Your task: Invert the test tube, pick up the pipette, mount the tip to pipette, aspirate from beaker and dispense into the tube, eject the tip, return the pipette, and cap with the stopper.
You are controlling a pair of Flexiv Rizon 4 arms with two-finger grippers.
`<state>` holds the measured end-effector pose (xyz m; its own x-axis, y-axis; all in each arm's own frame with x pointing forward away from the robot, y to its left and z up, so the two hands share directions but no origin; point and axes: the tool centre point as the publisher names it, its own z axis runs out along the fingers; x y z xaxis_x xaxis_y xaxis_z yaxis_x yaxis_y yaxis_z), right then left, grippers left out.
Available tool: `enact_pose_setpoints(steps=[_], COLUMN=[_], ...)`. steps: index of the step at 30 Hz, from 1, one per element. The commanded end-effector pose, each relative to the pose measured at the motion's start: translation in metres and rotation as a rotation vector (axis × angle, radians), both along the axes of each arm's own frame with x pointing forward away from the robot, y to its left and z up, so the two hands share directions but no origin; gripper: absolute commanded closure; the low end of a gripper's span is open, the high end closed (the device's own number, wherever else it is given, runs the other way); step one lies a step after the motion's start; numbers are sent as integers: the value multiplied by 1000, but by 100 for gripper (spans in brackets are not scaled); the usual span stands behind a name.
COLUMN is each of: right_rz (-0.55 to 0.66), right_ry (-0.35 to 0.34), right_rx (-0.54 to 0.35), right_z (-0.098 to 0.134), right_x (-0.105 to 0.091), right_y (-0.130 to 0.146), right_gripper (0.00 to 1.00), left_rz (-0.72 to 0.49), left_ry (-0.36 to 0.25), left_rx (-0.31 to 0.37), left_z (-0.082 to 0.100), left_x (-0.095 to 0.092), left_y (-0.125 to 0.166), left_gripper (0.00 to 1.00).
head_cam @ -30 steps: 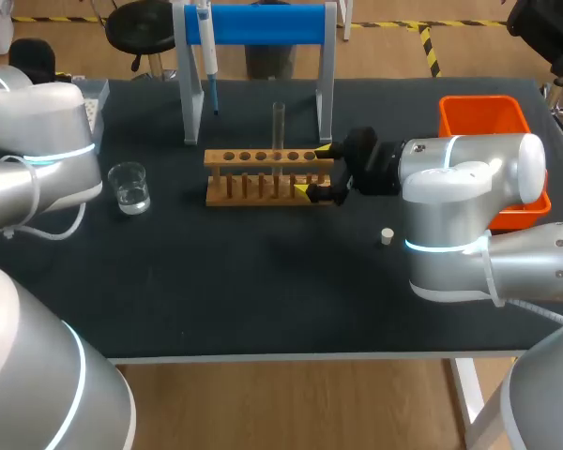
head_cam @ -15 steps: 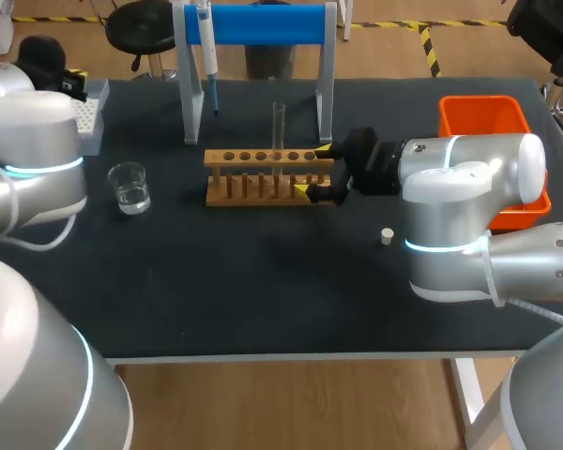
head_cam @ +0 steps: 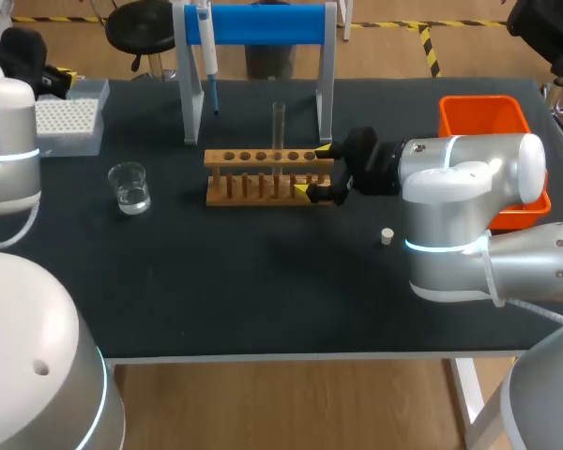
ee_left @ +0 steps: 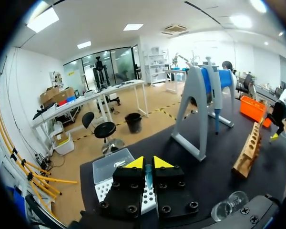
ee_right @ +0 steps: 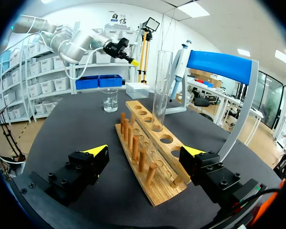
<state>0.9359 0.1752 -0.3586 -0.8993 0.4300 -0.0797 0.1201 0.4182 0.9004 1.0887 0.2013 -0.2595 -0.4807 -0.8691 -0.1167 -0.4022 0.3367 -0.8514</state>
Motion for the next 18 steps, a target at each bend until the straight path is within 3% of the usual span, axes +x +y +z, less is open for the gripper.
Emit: enact_pose_setpoints(steps=[1,7,18], right_rz=[-5,-5,-5], right_ry=[-3,-3,-3], right_rx=[0,0,0], right_z=[-1,-1,-1], right_x=[-1,-1,-1], right_y=[1,1,1], right_gripper=[0,0,0], left_rz=[-19,-152,-450], left_ry=[29,78,108], left_rx=[0,54,145], left_z=[2,13,45], left_x=[1,-25,-105], left_y=[2,-18,-90], left_gripper=[100,100,100])
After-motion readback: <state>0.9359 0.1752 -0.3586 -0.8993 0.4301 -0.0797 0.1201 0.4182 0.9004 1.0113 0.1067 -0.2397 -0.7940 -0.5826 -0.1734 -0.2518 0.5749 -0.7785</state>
